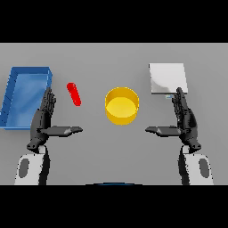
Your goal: Pick up the red beaker and tilt it to pour out 1 green nut into yellow bowl. Pick up the yellow bowl and place it on the metallic measuring scale.
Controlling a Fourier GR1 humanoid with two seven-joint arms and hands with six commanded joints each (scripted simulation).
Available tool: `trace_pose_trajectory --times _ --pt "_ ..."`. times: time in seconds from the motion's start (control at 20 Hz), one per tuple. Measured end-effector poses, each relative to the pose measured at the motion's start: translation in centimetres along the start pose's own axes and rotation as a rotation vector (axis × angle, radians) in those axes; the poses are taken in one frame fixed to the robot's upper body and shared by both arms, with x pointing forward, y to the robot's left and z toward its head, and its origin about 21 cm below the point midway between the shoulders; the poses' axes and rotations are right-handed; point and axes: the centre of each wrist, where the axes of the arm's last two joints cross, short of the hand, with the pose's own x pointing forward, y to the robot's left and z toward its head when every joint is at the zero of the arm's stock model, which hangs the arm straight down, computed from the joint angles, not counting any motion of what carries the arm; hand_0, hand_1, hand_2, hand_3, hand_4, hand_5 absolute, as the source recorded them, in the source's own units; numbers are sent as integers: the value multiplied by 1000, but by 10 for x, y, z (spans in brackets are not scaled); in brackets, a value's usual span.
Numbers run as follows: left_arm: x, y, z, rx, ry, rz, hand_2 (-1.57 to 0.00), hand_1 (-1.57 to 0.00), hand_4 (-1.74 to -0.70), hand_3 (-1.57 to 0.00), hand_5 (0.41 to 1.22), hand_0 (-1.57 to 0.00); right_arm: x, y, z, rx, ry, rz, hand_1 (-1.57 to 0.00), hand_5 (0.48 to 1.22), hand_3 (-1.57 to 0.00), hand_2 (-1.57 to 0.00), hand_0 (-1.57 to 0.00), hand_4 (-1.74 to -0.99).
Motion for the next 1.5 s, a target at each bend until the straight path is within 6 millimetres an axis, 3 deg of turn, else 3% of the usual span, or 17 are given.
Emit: trace_pose_trajectory --times 0.3,0.45,0.6,0.8,0.9,1.5 --pt "-3 0 11 -1 -5 2 1 1 -1202 1 677 1 1 -1 -3 -5 -6 -1 1 572 1 1 1 -1177" --pt "8 2 26 -70 -58 -122 1 1 -1201 1 674 1 8 -10 9 30 -77 218 1 579 1 1 1 -1190" --pt "14 2 30 -74 -33 -149 1 1 -1191 1 663 1 12 -8 11 50 -76 249 1 584 1 1 1 -1196" --pt "20 -5 30 -93 -28 -164 1 1 -1171 1 652 1 14 -4 11 79 -79 191 1 604 1 1 1 -1261" --pt "13 -8 29 -103 3 -159 1 1 -1183 1 658 1 13 -8 10 82 -75 188 1 618 1 1 1 -1284" --pt "-8 -16 -50 -70 34 -208 1 1 -1222 1 638 1 15 -12 8 98 -108 187 1 625 1 1 1 -1297"
